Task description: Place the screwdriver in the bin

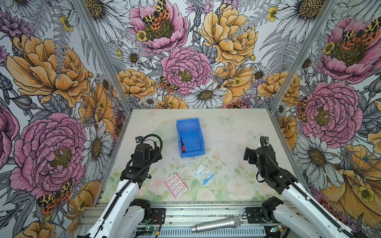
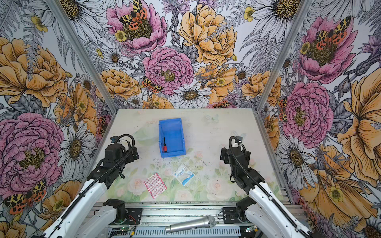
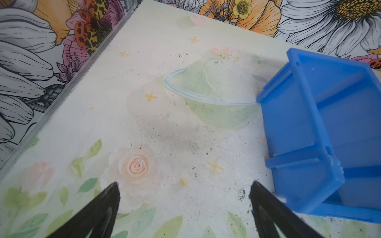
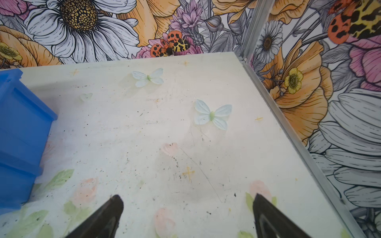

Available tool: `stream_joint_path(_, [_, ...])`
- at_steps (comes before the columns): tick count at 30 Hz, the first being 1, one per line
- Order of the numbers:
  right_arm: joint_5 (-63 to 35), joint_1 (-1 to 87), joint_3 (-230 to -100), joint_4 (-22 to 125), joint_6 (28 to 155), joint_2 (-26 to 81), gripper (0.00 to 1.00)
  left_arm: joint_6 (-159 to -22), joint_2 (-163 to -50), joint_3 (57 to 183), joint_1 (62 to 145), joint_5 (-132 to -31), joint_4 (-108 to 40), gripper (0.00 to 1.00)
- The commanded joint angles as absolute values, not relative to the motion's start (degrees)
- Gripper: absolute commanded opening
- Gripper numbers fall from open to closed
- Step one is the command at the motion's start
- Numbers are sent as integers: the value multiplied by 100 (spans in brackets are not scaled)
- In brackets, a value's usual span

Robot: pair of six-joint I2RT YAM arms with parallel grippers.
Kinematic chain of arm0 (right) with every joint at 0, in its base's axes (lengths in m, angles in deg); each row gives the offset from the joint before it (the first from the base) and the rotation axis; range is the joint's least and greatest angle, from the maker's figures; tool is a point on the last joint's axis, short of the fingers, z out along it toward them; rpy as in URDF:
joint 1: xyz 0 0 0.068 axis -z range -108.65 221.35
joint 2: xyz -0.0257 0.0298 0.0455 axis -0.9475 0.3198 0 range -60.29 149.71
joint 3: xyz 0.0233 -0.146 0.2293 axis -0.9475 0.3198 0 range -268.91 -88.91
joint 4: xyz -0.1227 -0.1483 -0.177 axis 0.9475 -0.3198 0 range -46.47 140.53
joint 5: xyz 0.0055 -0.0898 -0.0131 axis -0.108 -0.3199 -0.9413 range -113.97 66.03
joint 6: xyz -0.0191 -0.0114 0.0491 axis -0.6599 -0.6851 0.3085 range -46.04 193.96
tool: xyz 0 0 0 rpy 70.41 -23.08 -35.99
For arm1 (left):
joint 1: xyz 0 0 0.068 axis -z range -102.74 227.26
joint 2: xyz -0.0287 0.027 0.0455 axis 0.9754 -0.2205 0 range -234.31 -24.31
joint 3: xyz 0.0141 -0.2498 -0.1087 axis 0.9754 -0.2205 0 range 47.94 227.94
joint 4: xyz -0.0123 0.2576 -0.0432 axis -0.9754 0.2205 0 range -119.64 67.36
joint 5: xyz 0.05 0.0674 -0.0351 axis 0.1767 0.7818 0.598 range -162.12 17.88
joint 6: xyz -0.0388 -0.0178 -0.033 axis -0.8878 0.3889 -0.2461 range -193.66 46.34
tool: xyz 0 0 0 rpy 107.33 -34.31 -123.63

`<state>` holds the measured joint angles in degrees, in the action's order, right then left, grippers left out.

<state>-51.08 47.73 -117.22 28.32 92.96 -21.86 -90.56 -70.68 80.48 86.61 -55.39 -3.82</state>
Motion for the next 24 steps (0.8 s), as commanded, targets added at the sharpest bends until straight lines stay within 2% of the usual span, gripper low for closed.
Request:
stream_joint_path(1, [-4862,4855,-11163,3714,8297,-2935,99,-8659,-6964,7870,8651,-5318,-857,99])
stream_joint_path(7, [-4835,5228,-10472,3989,7888,-3465,99,-7684,-6355,7018,8746,-5600,-2053,99])
stream_joint_path(10, [-4675,5450,-10128,4376,7963,-3467,99,-6996,-6090,6470,8746,-6228,-2732,99])
stream_joint_path(13, [-4631,5655,-9914,4795,7973,-3344,100,-6934,-5988,6070,8728,-6163,-3198,99])
stream_joint_path(17, [-4301,6021,-9901,5466,7699,-2783,99,-6982,-6195,5972,8637,-5889,-3615,99])
stream_joint_path(24, [-3435,6515,-10023,7249,7494,-1011,100,-7052,-7145,5830,8427,-5718,-5245,99])
